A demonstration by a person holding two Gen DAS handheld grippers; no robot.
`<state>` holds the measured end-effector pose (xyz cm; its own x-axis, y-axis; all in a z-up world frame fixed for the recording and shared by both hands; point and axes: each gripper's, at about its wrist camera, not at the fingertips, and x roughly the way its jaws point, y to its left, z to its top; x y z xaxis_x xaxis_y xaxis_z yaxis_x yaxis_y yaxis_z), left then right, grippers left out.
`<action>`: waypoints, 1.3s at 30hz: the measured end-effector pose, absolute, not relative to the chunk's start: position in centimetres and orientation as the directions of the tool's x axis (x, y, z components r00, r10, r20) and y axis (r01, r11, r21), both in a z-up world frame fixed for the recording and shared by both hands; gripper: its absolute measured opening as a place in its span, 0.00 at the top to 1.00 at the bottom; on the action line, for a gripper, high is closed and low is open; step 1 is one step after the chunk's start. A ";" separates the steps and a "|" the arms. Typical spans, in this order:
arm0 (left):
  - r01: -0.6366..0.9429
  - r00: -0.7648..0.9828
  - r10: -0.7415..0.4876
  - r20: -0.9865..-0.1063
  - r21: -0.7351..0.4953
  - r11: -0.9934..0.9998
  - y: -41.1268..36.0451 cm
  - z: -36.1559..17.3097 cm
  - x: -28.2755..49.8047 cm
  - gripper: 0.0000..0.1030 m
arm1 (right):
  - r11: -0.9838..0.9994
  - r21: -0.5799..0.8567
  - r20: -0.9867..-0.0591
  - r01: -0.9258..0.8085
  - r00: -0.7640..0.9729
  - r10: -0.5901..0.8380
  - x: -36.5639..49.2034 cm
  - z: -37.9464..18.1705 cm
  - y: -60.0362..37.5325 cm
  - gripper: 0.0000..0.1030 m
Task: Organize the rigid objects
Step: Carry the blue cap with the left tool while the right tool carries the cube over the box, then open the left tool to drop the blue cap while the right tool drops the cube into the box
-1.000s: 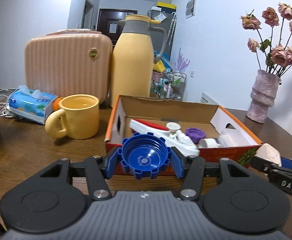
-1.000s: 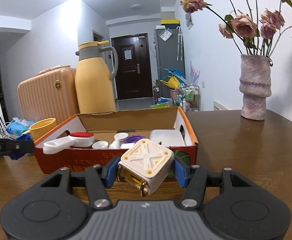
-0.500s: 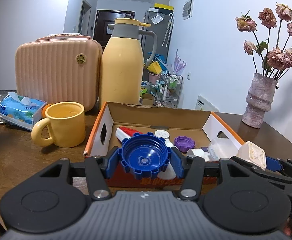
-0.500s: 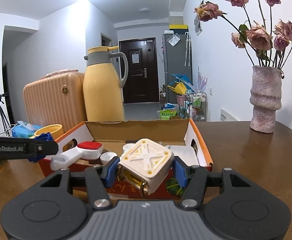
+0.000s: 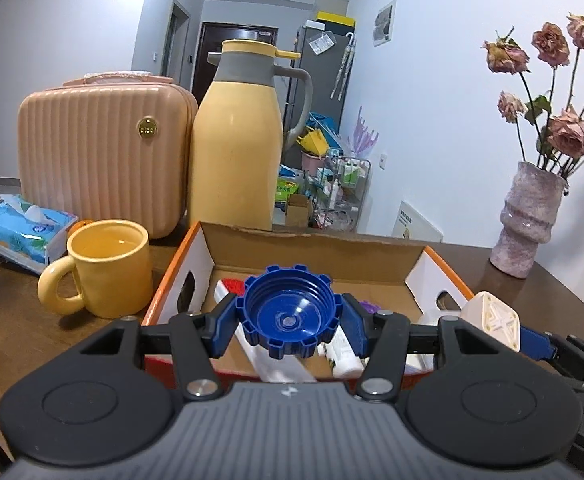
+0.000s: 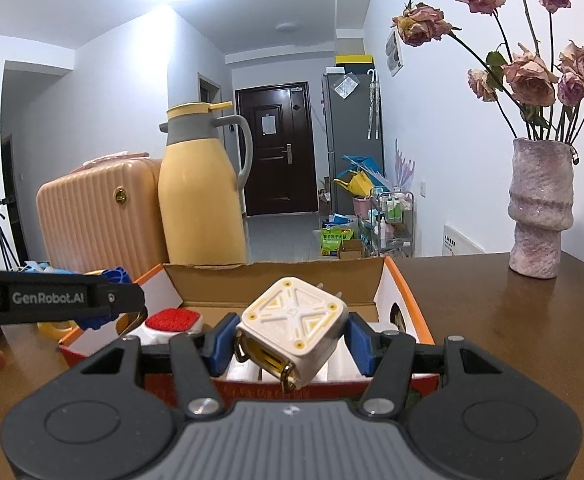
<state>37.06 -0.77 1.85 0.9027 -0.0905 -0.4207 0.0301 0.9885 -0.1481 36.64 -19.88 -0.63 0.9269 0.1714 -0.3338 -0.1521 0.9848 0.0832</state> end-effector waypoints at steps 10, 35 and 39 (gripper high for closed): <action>-0.001 0.909 -0.060 -0.412 -0.145 0.989 -1.0 2.1 40.0 0.47 | 0.985 0.101 -0.321 -0.138 0.933 0.164 39.4 -0.4 -19.9 0.45; -0.071 0.882 0.022 -0.471 -0.086 0.994 -0.9 1.0 45.8 0.47 | 0.990 0.044 -0.423 -0.137 0.895 0.143 45.7 -1.4 -18.7 0.45; -0.074 0.878 0.026 -0.478 -0.082 0.994 -0.7 0.8 46.0 0.46 | 0.989 0.043 -0.444 -0.141 0.884 0.145 46.1 -1.7 -18.8 0.45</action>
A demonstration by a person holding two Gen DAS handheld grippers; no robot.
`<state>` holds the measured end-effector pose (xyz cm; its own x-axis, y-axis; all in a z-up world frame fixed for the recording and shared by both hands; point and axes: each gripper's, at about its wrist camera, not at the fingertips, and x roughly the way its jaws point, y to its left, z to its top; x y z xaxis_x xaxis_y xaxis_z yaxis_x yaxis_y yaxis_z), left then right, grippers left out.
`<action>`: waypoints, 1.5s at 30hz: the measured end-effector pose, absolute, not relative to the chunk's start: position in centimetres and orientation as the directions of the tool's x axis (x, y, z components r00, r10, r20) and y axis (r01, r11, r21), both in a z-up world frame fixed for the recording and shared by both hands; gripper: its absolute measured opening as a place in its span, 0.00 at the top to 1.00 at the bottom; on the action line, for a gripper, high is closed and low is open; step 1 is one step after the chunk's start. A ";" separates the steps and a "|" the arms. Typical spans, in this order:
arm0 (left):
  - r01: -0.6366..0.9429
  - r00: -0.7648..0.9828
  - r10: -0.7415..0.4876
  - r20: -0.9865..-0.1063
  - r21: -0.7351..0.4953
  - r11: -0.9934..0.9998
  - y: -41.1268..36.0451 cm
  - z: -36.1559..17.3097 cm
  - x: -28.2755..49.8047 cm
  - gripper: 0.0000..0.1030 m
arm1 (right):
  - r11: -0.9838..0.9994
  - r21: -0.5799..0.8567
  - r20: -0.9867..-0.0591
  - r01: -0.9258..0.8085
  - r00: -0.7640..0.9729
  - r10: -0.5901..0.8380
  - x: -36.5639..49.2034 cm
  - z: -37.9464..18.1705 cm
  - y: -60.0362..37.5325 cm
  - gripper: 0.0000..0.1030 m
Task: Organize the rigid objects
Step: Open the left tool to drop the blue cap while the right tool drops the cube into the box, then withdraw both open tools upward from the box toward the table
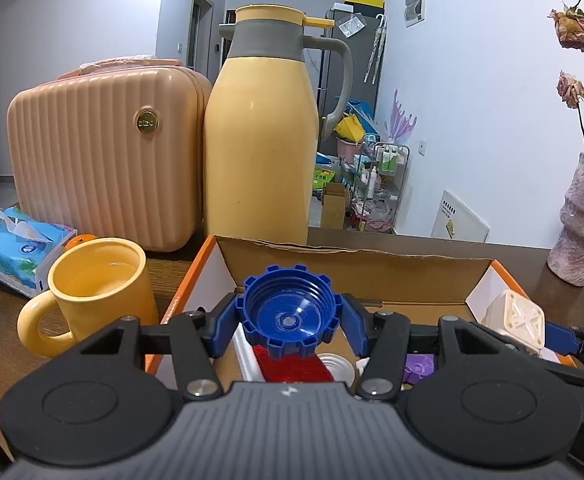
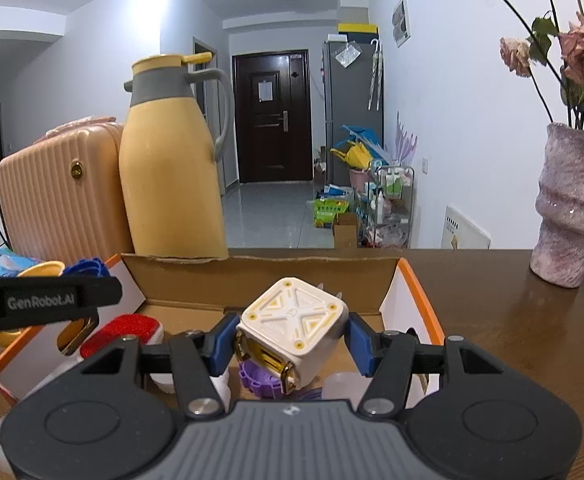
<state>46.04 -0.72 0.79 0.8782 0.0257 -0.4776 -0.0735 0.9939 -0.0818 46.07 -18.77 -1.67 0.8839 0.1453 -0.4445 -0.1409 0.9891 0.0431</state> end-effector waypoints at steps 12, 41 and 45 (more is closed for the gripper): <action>-0.130 0.889 0.092 -0.449 -0.054 0.990 -0.5 1.0 45.3 0.00 | 0.995 0.050 -0.460 -0.081 0.883 0.095 46.0 -1.4 -20.1 0.04; -0.146 0.887 0.094 -0.452 -0.080 0.986 0.1 1.4 44.5 0.00 | 0.996 0.050 -0.461 -0.073 0.883 0.088 44.7 -0.6 -20.7 0.00; -0.145 0.888 0.097 -0.449 -0.075 0.987 0.1 1.5 43.9 0.00 | 0.996 0.050 -0.461 -0.076 0.883 0.090 44.4 -0.6 -20.8 0.00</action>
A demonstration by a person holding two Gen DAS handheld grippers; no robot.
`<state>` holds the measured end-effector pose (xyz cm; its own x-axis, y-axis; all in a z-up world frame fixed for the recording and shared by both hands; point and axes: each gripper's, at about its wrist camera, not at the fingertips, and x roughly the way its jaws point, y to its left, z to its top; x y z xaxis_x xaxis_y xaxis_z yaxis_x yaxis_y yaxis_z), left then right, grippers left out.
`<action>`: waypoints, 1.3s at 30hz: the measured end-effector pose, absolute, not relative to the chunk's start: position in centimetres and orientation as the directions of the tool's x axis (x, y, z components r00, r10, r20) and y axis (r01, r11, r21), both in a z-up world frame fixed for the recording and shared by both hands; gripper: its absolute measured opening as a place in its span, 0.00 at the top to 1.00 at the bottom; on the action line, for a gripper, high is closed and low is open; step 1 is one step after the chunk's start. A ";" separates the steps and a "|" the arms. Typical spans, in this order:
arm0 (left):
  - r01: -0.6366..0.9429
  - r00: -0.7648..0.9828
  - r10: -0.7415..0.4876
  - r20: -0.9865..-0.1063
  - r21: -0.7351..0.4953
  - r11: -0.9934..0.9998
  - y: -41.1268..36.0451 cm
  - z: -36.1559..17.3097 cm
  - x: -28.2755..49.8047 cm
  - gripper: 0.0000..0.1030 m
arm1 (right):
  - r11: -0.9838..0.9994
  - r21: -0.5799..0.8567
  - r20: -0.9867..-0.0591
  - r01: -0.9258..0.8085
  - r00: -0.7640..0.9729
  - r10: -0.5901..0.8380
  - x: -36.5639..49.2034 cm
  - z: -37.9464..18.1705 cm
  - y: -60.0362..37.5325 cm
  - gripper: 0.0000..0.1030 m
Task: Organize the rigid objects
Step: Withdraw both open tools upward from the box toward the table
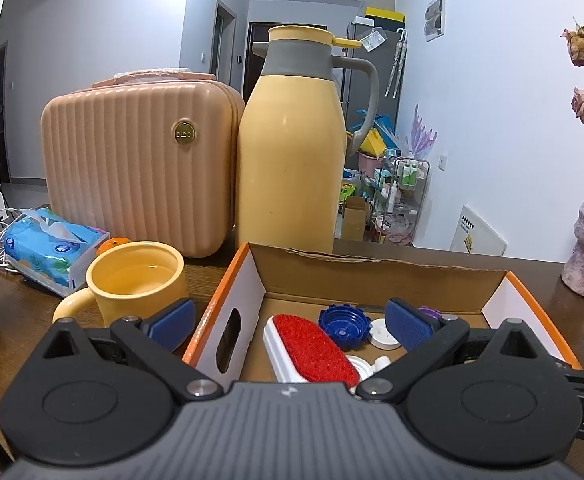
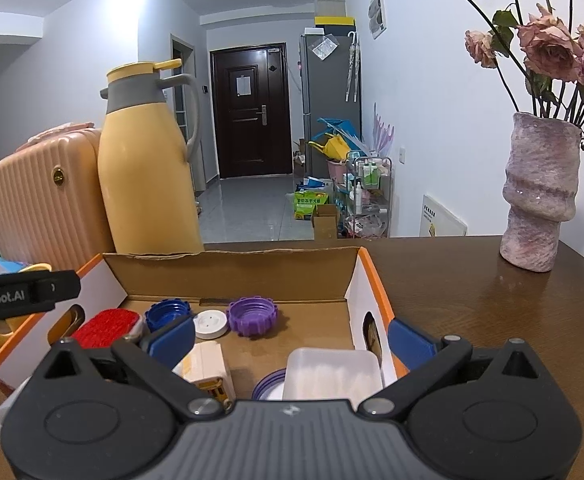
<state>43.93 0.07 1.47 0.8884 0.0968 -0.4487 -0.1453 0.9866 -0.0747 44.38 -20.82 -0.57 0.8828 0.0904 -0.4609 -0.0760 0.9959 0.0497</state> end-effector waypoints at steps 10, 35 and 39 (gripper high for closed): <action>-0.144 0.888 0.101 -0.449 -0.064 0.987 0.4 1.4 42.4 0.00 | 0.996 0.039 -0.468 -0.077 0.879 0.087 42.1 -0.9 -21.6 0.00; -0.142 0.899 0.092 -0.428 -0.087 0.986 0.7 1.4 34.2 0.00 | 0.997 0.051 -0.453 -0.055 0.888 0.072 33.7 -1.1 -23.9 0.00; -0.132 0.897 0.083 -0.434 -0.083 0.988 0.6 1.2 32.9 0.00 | 0.998 0.048 -0.465 -0.050 0.883 0.067 32.4 -1.6 -24.5 0.00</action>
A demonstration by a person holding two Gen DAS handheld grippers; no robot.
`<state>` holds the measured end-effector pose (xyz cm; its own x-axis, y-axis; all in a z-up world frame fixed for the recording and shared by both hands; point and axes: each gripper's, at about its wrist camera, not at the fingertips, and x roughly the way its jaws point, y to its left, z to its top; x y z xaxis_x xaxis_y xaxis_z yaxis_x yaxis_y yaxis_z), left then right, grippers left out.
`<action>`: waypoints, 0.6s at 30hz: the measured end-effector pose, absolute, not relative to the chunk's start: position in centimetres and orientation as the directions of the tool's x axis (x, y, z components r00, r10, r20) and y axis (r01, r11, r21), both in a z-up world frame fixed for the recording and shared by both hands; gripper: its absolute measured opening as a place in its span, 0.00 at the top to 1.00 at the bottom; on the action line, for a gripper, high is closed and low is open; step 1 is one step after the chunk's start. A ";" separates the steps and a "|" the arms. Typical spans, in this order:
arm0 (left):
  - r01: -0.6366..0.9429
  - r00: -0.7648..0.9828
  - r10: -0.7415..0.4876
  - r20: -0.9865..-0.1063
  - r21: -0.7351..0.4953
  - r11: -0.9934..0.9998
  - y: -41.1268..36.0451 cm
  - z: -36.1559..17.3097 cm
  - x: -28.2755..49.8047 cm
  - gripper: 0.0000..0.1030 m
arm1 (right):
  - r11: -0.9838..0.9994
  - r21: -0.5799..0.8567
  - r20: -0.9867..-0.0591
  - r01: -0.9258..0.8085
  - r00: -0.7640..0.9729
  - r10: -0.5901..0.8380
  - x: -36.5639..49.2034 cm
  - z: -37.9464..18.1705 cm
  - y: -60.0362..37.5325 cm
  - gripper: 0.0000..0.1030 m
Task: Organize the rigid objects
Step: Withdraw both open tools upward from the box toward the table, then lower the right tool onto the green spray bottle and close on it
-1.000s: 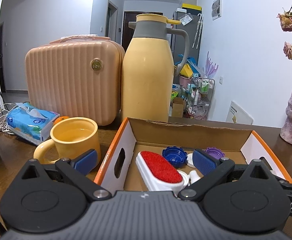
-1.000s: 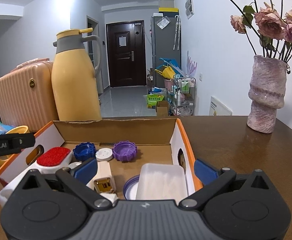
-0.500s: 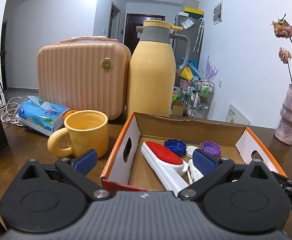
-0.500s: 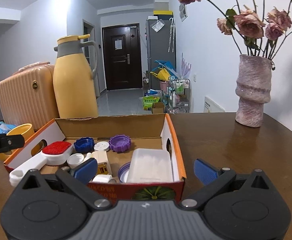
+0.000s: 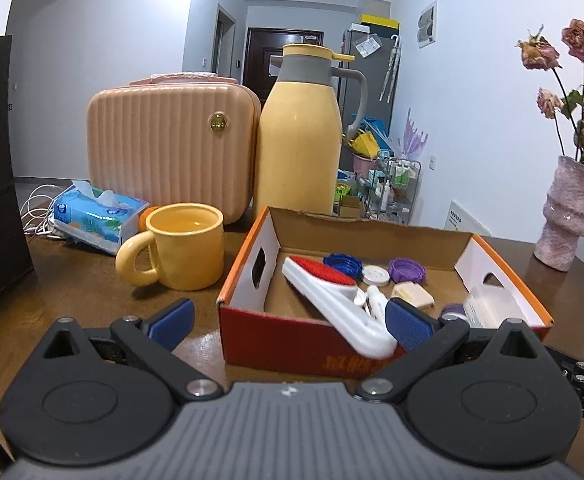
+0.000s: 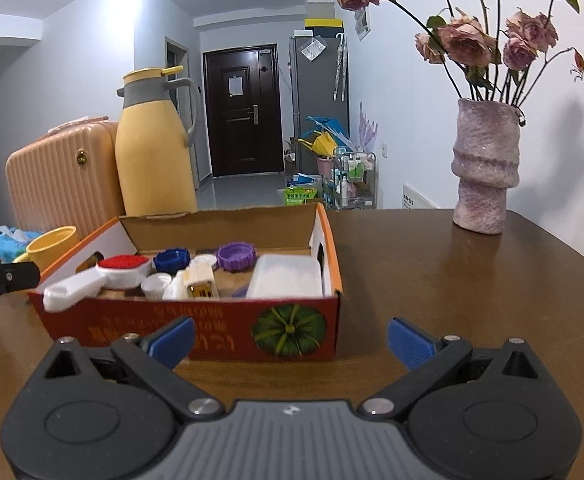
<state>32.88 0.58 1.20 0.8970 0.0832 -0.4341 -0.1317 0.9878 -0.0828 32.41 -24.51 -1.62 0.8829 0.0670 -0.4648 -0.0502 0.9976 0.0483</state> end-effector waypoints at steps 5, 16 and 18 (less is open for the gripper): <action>-0.114 0.890 0.069 -0.450 -0.074 0.991 0.2 0.7 31.3 0.00 | 0.998 0.041 -0.480 -0.048 0.875 0.061 31.0 -2.3 -25.1 0.00; -0.097 0.864 0.060 -0.500 -0.049 0.994 -0.1 -0.3 28.0 0.00 | 0.998 0.030 -0.508 -0.063 0.859 0.069 27.8 -3.1 -25.6 0.00; -0.099 0.858 0.062 -0.510 -0.046 0.994 0.1 -0.5 27.4 0.00 | 0.997 0.027 -0.517 -0.074 0.853 0.077 27.3 -3.1 -25.2 0.00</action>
